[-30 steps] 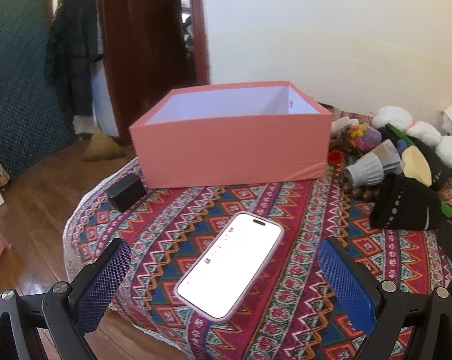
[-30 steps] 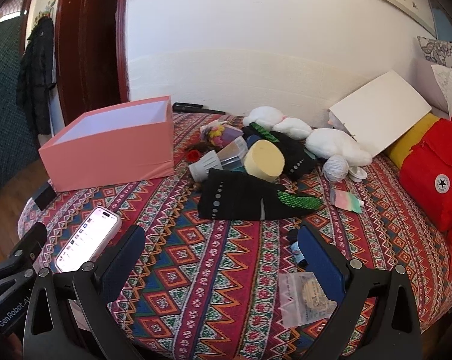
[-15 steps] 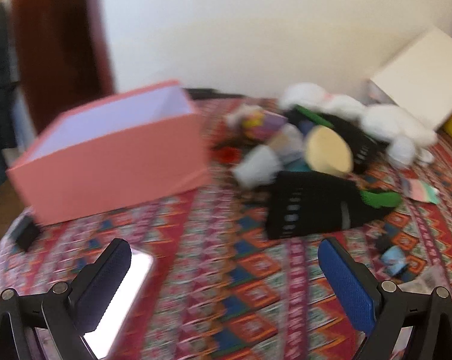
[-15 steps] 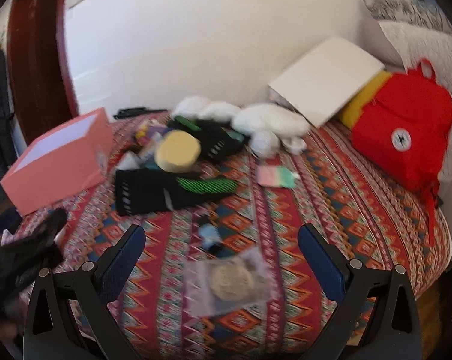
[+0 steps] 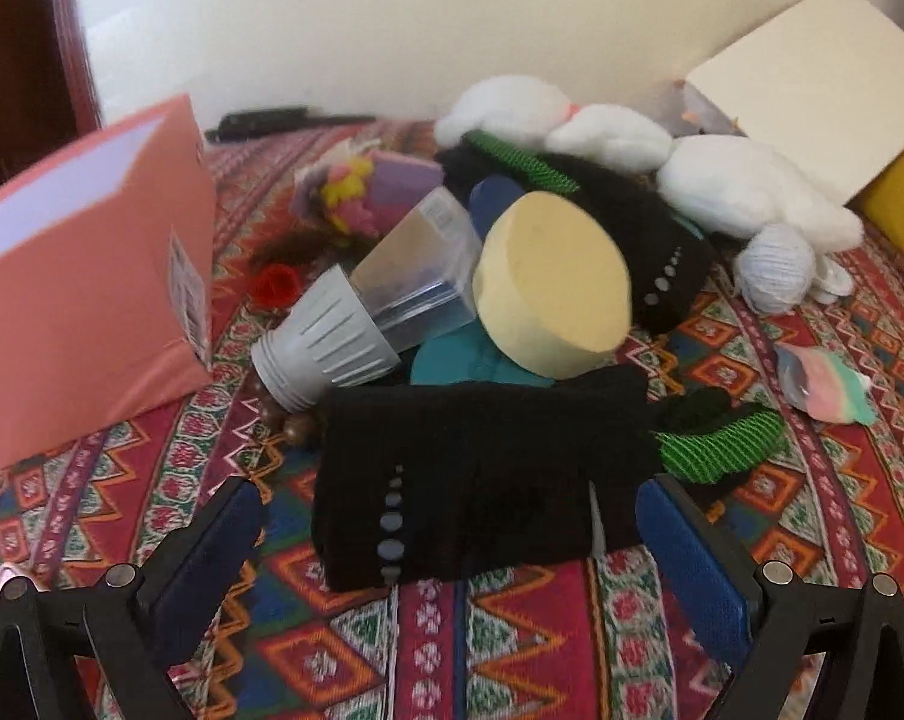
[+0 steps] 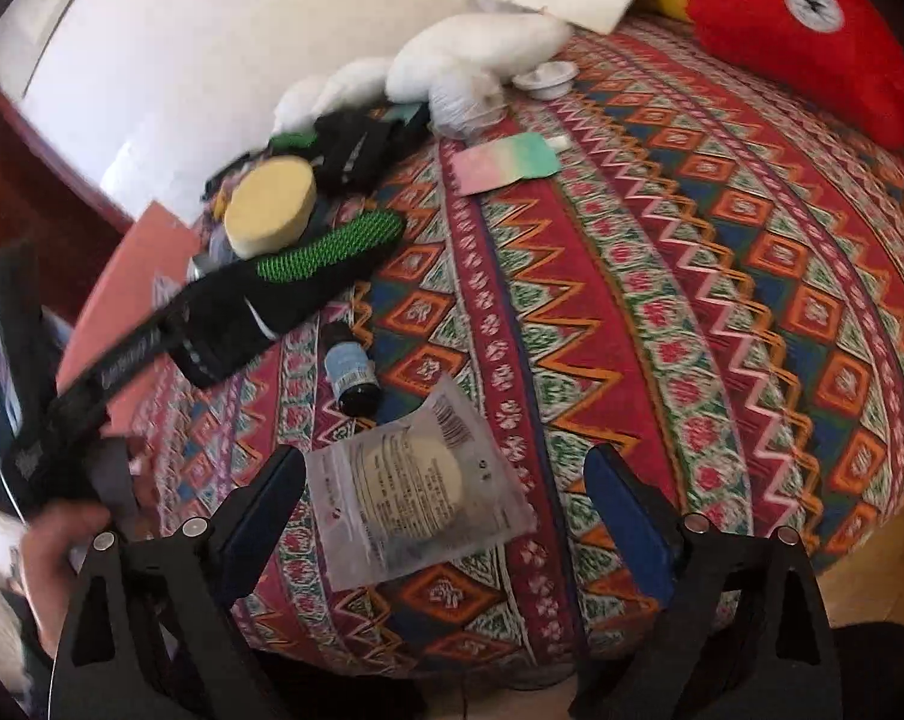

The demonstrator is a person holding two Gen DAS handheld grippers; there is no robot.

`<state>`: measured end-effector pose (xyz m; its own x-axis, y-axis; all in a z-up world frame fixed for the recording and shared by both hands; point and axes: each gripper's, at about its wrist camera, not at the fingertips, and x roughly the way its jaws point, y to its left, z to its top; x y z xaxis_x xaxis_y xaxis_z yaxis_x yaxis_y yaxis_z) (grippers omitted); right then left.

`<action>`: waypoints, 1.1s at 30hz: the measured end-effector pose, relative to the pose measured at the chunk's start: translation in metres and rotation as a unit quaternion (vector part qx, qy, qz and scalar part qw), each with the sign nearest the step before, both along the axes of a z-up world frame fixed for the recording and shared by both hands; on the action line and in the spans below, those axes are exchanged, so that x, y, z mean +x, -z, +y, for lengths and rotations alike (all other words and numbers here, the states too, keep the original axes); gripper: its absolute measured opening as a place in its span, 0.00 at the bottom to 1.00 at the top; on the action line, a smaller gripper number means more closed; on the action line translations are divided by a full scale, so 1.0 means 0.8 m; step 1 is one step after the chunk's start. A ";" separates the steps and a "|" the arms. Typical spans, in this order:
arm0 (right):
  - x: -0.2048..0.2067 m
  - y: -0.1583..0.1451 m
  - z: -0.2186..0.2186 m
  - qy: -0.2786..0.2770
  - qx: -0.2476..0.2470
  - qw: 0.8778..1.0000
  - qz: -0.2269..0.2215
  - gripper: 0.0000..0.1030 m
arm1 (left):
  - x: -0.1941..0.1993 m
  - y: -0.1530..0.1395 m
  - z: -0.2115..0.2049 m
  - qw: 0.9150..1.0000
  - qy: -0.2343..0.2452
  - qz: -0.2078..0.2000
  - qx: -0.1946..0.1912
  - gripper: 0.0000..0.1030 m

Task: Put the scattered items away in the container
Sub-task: 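Grasp the black-and-green glove with the left gripper, then carry the glove into the pink box and open the left gripper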

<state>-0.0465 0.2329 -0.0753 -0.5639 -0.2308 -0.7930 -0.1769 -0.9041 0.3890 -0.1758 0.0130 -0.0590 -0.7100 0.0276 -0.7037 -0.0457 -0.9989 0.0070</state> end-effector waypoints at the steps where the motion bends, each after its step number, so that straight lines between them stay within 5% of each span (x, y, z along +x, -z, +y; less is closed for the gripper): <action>1: -0.007 0.007 -0.008 -0.012 0.004 1.000 -0.010 0.90 | -0.006 0.003 0.000 1.000 0.000 -0.004 0.004 1.00; 6: -0.027 0.028 -0.046 -0.067 0.057 0.995 -0.039 0.65 | -0.038 0.025 0.008 0.999 0.015 -0.033 0.019 1.00; 7: -0.028 0.028 -0.050 -0.077 0.061 0.994 -0.037 0.46 | -0.044 0.031 0.010 0.999 0.016 -0.047 0.022 1.00; 9: -0.027 0.028 -0.052 -0.090 0.048 0.994 -0.034 0.33 | -0.052 0.043 0.015 0.996 0.024 -0.083 0.031 0.98; 11: -0.024 0.027 -0.050 -0.097 0.026 0.994 -0.031 0.15 | -0.054 0.055 0.023 0.992 0.047 -0.111 0.037 0.72; 12: -0.021 0.027 -0.048 -0.101 0.014 0.994 -0.031 0.14 | -0.052 0.056 0.027 0.991 0.054 -0.115 0.031 0.53; 13: -0.020 0.026 -0.046 -0.103 0.005 0.994 -0.030 0.12 | -0.049 0.054 0.030 0.992 0.060 -0.110 0.029 0.23; 14: -0.018 0.025 -0.045 -0.103 0.000 0.994 -0.028 0.11 | -0.046 0.050 0.031 0.991 0.070 -0.109 0.043 0.18; 23: 0.005 0.008 -0.033 -0.098 -0.041 0.994 0.010 0.06 | 0.011 0.003 0.036 0.975 0.133 -0.097 0.147 0.14; 33: 0.031 -0.047 -0.015 -0.054 0.032 0.995 0.073 0.05 | 0.067 -0.073 0.023 0.959 0.181 -0.056 0.209 0.14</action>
